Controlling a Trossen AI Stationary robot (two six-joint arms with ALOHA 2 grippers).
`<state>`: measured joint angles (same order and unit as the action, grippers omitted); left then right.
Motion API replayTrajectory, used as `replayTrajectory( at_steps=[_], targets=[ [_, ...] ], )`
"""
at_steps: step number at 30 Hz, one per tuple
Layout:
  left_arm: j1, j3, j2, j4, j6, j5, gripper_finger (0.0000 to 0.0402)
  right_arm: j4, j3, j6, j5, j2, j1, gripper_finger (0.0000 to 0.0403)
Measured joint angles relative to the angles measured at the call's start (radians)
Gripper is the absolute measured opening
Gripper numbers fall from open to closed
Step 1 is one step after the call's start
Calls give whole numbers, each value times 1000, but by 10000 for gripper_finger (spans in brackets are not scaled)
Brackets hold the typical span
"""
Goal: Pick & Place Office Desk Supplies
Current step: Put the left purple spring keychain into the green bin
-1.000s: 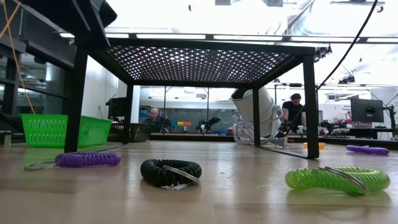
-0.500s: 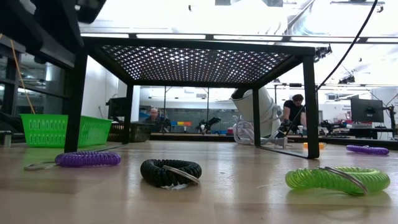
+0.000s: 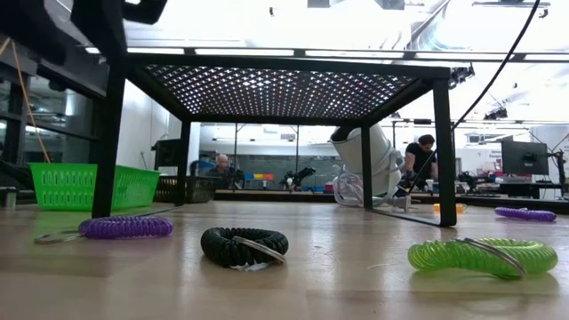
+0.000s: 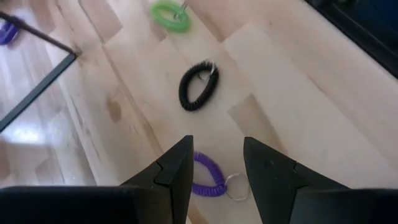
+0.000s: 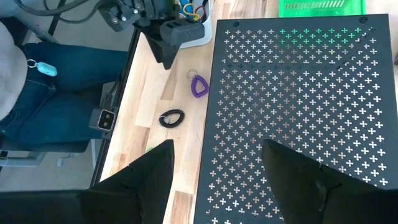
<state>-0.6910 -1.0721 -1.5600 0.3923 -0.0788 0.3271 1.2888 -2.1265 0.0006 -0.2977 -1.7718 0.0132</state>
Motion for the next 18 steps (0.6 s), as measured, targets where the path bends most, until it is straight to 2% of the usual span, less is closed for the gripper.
replayTrajectory(
  at_steps=[6,18],
  targets=[
    [36,-44,1,-1,-15,-138,133,0,0,0,0,0,0,231],
    [103,-77,-16,-5,-85,-290,133,0,0,-2,1,0,0,231]
  ],
)
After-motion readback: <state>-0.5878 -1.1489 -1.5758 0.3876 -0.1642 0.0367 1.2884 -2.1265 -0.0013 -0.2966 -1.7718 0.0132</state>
